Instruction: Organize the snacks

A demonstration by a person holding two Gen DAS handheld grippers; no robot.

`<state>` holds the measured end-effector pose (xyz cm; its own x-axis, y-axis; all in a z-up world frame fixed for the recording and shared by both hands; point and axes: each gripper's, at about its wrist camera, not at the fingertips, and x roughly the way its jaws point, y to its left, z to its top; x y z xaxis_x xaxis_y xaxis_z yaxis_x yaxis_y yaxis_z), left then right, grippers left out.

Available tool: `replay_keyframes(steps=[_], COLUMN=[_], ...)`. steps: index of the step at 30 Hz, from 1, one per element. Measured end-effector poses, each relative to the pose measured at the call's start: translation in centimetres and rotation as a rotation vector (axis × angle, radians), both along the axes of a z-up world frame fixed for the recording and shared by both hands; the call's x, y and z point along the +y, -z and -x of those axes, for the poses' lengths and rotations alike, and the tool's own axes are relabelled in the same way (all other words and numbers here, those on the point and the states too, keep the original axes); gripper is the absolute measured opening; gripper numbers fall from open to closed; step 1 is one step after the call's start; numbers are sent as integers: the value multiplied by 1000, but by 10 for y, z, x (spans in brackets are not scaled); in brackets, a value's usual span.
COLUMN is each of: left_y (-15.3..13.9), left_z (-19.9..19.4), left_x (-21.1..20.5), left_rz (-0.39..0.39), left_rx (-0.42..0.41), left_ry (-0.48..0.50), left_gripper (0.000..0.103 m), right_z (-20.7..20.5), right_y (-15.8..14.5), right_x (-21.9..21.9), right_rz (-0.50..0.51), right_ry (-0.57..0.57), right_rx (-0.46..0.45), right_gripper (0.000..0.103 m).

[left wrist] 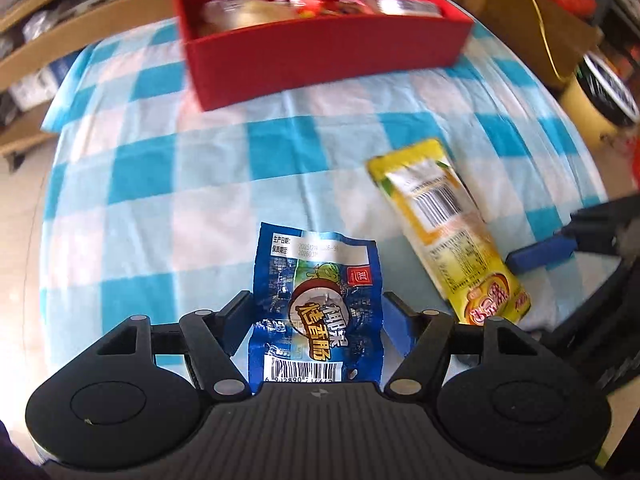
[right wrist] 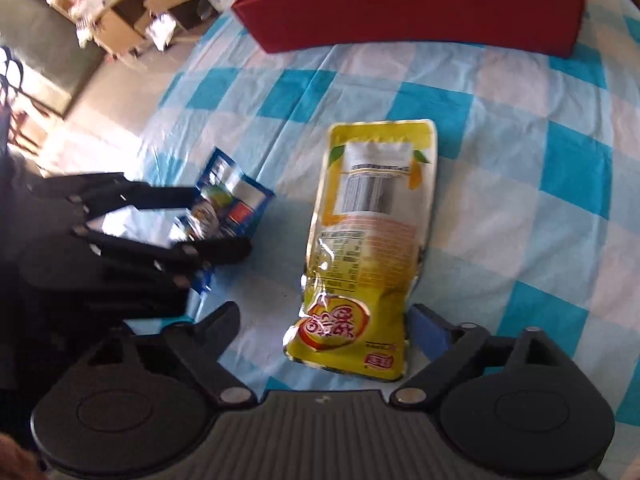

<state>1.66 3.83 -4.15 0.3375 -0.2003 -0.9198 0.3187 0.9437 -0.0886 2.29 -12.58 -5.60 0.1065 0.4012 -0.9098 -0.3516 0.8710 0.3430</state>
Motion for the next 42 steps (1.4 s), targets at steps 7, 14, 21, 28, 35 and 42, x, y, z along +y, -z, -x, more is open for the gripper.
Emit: replay_keyframes(steps=[7,14,21,28,35,42], left_y=[-9,-12,-20,-20,-34,-21], left_z=[4,6,3,-5,-16,-19], left_x=[14,16,20,30,65,65], left_rz=[77,142,180,194,272,283], left_rx=[-12,-10,-33,-31,-73,-15], left_ry=[-22,-17,-48,-99,-232,-235], left_gripper=[74,75,75,75,75,75], right_z=[17,4,9,-12,-58,-59], right_y=[10,-6,-18,-13,-43,-20], right_x=[23,-4,-7,30,34,49], right_rz=[255,255,198,334,36,347], right_ry=[-149,-77,-108,-308,-226,-769], right_rx=[-64,13,-53,-179,-201,-333], right_gripper=[103,20,23,32,33,98])
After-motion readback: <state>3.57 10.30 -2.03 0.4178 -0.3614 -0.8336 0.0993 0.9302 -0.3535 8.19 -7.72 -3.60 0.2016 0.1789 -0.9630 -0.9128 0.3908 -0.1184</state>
